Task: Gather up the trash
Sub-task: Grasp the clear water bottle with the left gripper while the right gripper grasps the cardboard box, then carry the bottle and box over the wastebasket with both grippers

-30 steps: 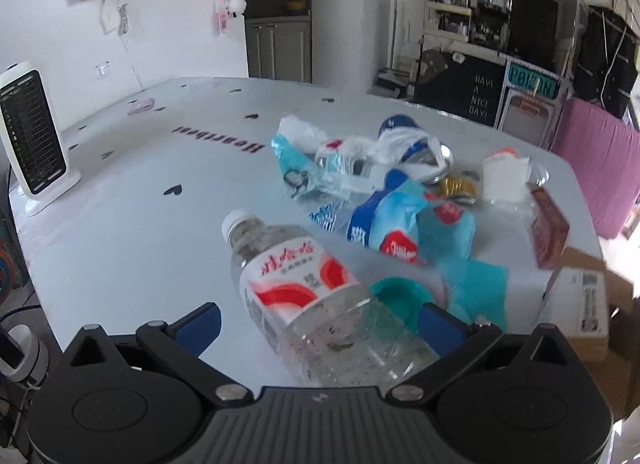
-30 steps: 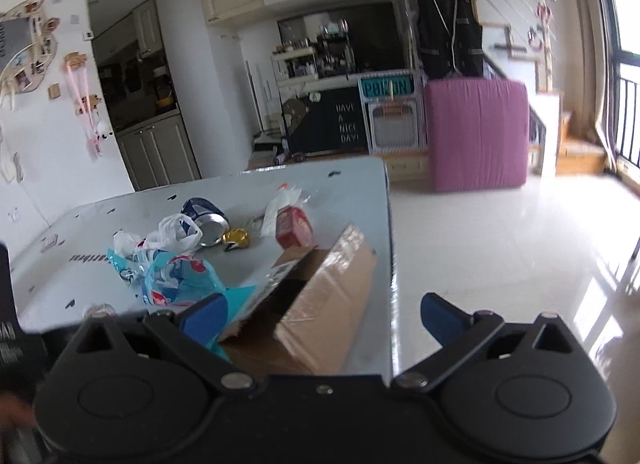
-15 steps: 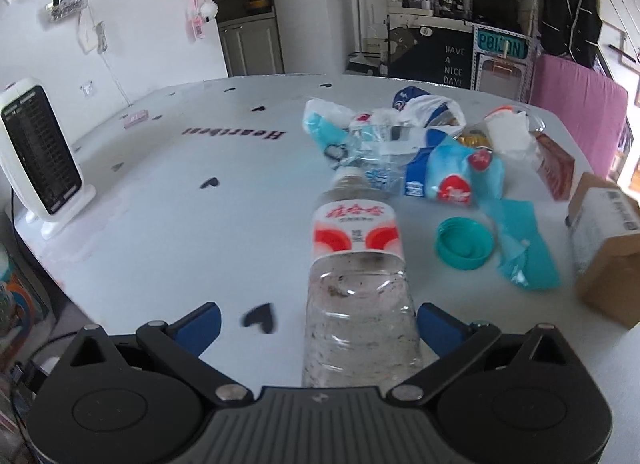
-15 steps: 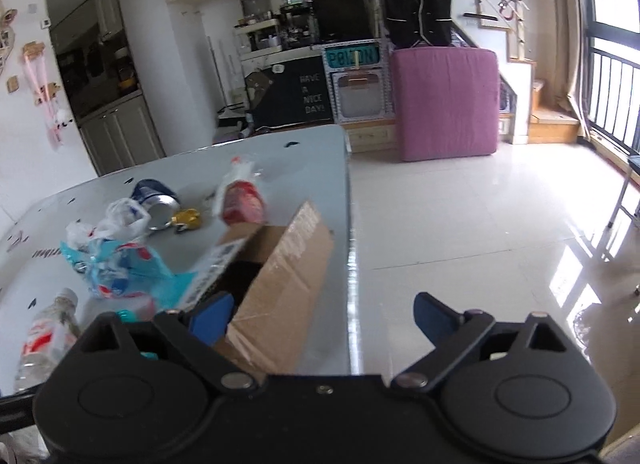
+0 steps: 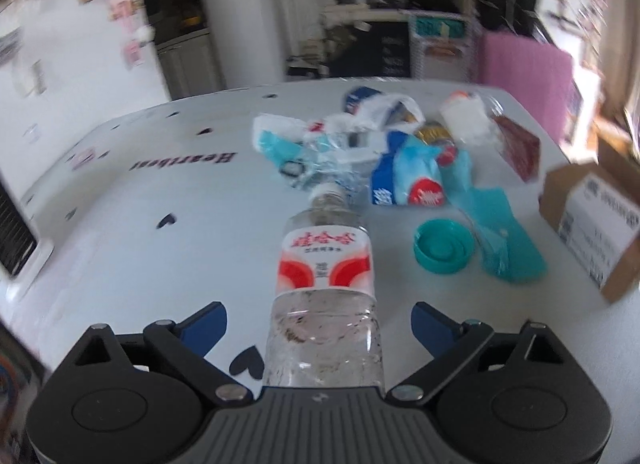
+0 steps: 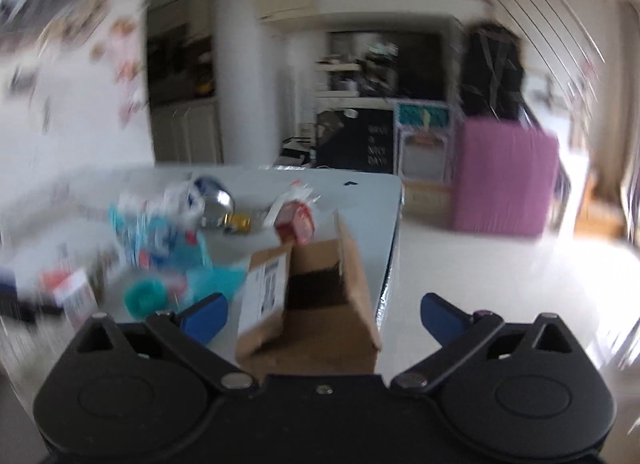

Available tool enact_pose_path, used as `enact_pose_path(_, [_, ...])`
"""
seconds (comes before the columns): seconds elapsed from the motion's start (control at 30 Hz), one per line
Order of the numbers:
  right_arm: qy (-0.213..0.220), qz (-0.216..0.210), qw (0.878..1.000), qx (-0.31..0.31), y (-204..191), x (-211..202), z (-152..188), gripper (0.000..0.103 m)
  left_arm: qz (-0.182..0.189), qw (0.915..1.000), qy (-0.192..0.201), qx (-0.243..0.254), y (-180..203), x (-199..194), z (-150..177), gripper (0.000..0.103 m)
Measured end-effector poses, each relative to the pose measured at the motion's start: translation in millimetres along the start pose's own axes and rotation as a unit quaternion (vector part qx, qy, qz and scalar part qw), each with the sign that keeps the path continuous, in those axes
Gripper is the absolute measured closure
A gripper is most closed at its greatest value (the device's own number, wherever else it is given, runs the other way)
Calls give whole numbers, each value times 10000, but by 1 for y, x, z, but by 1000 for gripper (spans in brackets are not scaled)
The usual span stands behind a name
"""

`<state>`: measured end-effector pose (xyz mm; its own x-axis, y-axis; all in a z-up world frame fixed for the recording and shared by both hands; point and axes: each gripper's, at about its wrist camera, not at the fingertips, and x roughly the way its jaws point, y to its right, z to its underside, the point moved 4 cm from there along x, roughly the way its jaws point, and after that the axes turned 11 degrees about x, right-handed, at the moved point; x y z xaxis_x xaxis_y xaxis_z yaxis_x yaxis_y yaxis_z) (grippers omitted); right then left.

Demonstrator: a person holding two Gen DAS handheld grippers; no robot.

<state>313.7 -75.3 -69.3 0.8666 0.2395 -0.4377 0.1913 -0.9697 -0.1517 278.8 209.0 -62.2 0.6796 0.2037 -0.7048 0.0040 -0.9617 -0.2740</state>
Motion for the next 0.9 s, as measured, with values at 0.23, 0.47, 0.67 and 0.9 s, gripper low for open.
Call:
enact_pose_path(0.23, [-174, 78, 9998, -65, -4, 25, 17, 0, 437, 9983, -370, 86, -7, 22, -4, 8])
enact_pose_path(0.47, [-52, 258, 9996, -44, -10, 41, 36, 0, 547, 9960, -686, 142, -10, 35, -7, 24])
enact_pose_path(0.67, [-42, 294, 9995, 47, -4, 42, 39, 12, 575, 9960, -689, 19, -13, 33, -2, 42])
enact_pose_path(0.9, [-242, 234, 9990, 290, 3, 15, 30, 14, 403, 9985, -223, -311, -7, -3, 18, 43])
